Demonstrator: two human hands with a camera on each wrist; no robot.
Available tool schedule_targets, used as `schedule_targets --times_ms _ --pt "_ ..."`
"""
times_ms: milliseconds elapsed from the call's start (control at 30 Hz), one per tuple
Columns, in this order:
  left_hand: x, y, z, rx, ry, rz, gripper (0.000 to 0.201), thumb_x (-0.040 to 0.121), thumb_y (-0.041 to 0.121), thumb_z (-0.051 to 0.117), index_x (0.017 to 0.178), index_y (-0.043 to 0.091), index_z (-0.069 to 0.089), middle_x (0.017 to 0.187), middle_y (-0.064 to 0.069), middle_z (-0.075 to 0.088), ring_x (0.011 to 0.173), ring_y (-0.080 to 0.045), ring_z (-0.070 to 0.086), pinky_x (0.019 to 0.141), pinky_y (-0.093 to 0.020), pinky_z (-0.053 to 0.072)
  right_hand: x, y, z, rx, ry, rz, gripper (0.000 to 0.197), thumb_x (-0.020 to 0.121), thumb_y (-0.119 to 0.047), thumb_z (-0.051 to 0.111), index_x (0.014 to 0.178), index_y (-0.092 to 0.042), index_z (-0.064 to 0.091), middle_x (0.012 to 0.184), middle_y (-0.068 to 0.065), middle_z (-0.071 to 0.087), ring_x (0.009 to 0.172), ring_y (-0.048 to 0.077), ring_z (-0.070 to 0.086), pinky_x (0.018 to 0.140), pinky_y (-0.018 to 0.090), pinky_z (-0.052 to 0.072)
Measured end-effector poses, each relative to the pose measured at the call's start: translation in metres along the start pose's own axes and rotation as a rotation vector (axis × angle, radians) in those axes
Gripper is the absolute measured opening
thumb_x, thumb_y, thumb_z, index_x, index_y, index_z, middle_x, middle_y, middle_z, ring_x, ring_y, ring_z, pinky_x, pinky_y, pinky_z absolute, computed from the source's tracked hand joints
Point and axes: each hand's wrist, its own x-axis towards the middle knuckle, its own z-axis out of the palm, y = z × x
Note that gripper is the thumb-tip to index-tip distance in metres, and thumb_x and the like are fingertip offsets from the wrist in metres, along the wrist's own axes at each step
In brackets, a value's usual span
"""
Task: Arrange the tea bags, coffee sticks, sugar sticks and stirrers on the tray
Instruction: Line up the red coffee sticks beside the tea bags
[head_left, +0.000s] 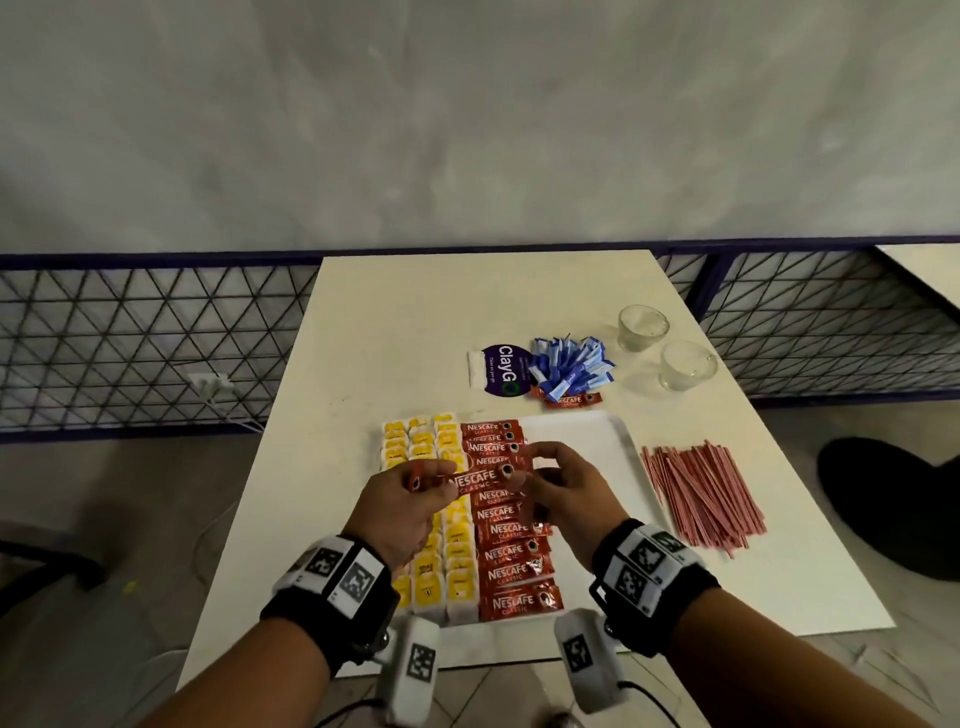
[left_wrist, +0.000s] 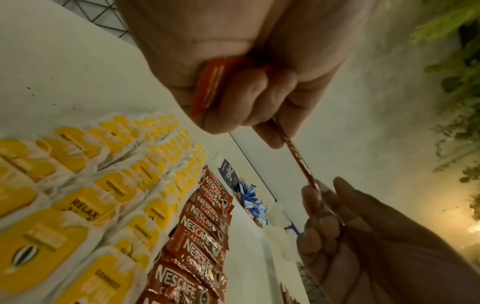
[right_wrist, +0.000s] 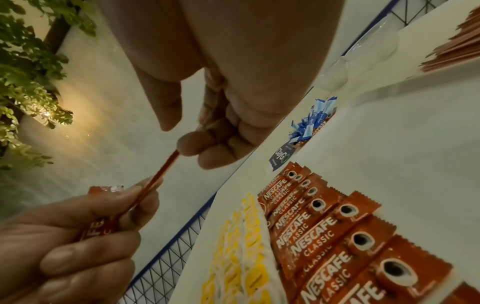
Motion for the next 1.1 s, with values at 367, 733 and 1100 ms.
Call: schedule_targets --times_ms 367,733,1100 --pt "0.015 -0.048 -0.027 0.446 0.188 -0.06 0.01 0.081 0.021 0.075 0.077 0.024 0.066 0.079 0.001 0.07 0.07 -0.019 0.063 0.072 -0.032 0.051 0.015 0.043 -0.055 -0.259 0.056 0.363 0.01 0.089 -0.007 0.061 0.087 -0.001 0.068 0.081 0.014 0.069 0.046 0.017 0.05 0.05 0.029 0.047" --pt "0.006 -0.077 -0.058 0.528 0.207 -0.117 0.007 0.08 0.028 0.074 0.077 0.024 0.069 0.084 0.0 0.072 0.072 -0.021 0.06 0.075 -0.034 0.05 0.029 0.077 -0.047 -0.609 0.141 0.465 0.013 0.082 -0.029 0.072 0.086 -0.017 0.068 0.064 0.001 0.059 0.05 0.016 0.049 0.05 0.025 0.043" --pt "0.006 -0.079 -0.063 0.483 0.167 -0.129 0.011 0.075 0.037 0.073 0.075 0.026 0.069 0.081 0.004 0.073 0.086 -0.02 0.068 0.086 -0.041 0.053 0.022 0.069 -0.031 -0.772 0.269 0.438 0.029 0.081 -0.036 0.072 0.097 -0.02 0.054 0.092 0.0 0.06 0.068 0.009 0.051 0.05 0.021 0.034"
